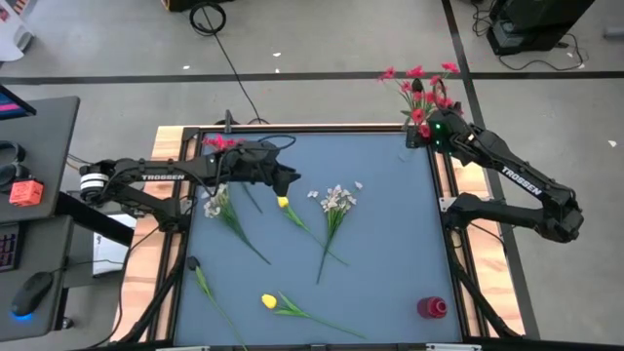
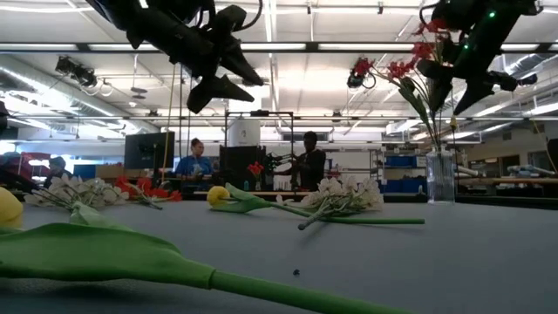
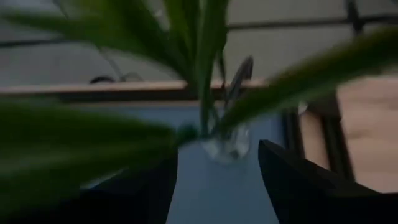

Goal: Sort flowers into vase by color
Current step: Put the right red flowers into the transparent vase, then put the red flowers into the transparent vase

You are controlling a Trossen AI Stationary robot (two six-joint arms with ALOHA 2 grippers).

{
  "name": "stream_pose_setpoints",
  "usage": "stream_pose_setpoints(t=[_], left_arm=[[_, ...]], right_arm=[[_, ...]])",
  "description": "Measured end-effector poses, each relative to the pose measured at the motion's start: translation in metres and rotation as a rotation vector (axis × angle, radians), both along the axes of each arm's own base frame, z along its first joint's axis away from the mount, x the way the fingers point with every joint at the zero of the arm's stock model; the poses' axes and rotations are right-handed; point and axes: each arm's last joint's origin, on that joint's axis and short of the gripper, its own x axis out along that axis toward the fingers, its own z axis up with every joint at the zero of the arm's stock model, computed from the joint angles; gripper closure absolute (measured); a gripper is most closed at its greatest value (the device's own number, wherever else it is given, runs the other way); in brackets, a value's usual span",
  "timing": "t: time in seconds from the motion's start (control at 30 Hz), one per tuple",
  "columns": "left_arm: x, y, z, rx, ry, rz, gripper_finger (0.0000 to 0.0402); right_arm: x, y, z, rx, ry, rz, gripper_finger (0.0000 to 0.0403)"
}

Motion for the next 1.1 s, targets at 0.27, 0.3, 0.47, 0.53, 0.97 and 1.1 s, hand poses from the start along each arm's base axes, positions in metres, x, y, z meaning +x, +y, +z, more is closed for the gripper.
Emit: stream_pose_setpoints(t=[0.27, 0.3, 0.47, 0.53, 0.97, 1.1], left_arm=[[-0.006, 0.001, 0.029, 0.123, -0.042, -0.033, 0.023], [-0.009, 0.0, 0.033, 0.139, -0.037, -0.041, 0.023], [-0.025, -0.001, 0.029, 0.142, 0.109, 0.054, 0.023], [-0.031, -0.003, 0.03, 0.118, 0.137, 0.095, 0.023], [-0.068, -0.078, -0.007, -0.273, 0.473, 0.532, 0.023], [-0.085, -0.099, -0.012, -0.311, 0.523, 0.645, 0.023]], right_arm=[[0.001, 0.009, -0.008, 0.22, -0.083, 0.111, 0.0173], [0.001, 0.01, -0.009, 0.241, -0.089, 0.123, 0.0173], [0.003, 0.017, -0.01, 0.342, -0.152, 0.185, 0.0173], [0.006, 0.022, -0.011, 0.386, -0.166, 0.218, 0.0173], [0.039, 0.078, -0.022, 0.576, -0.23, 0.365, 0.0173], [0.05, 0.093, -0.023, 0.591, -0.262, 0.408, 0.0173]])
